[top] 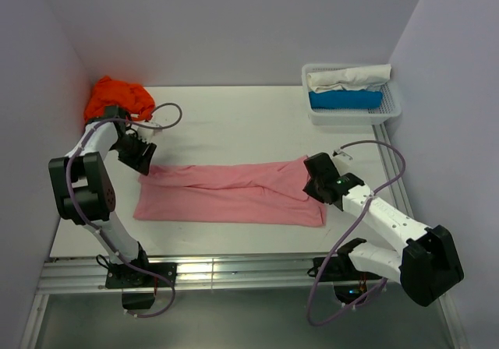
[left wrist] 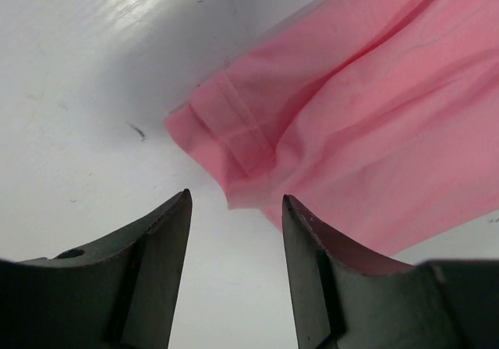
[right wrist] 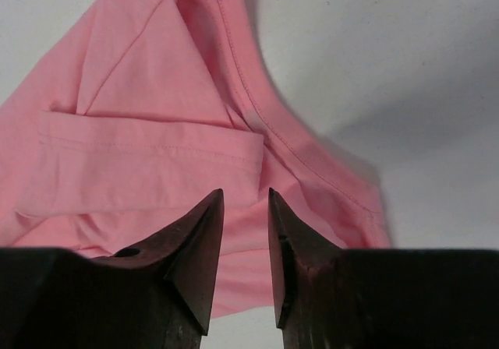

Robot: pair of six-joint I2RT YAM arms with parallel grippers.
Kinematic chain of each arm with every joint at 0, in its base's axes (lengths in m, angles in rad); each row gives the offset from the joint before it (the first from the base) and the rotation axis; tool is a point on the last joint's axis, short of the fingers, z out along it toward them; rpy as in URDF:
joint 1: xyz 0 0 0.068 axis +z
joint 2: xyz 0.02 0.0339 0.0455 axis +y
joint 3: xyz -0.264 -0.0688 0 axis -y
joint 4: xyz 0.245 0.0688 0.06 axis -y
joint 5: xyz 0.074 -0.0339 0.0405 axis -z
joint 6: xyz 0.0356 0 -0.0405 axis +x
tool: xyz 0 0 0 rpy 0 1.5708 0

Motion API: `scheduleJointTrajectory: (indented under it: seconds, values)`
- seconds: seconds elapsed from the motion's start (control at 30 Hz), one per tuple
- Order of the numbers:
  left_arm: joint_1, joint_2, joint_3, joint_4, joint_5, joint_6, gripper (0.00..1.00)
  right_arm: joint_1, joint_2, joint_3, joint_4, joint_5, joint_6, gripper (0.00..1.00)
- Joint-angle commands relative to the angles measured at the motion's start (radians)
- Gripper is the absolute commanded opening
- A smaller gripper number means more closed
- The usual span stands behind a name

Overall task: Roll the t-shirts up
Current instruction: Fold the tshirt

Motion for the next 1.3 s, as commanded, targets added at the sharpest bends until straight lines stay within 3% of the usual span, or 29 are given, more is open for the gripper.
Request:
scheduleJointTrajectory:
  seconds: [0.0,0.17,0.4,0.77,1.27]
  values:
    - [0.021,-0.057,0.059,-0.026,0.029,0.014,0.55,0.007,-0.023,0.010,-0.008,0.027,0.015,0.38]
    - [0.024,-0.018,0.133,-0.043,0.053,-0.024,0.52,0.008,-0.036,0.065,-0.005,0.042,-0.014,0.41]
    - [0.024,0.131,0.259,-0.121,0.104,-0.069,0.54,0.008,0.117,0.163,0.025,0.044,-0.057,0.43]
    - [0.024,0.176,0.260,-0.160,0.118,-0.075,0.54,-0.042,0.323,0.262,0.131,-0.013,-0.168,0.48]
    - [0.024,0.145,0.176,-0.160,0.116,-0.049,0.31,0.022,0.562,0.456,0.166,-0.085,-0.208,0.50]
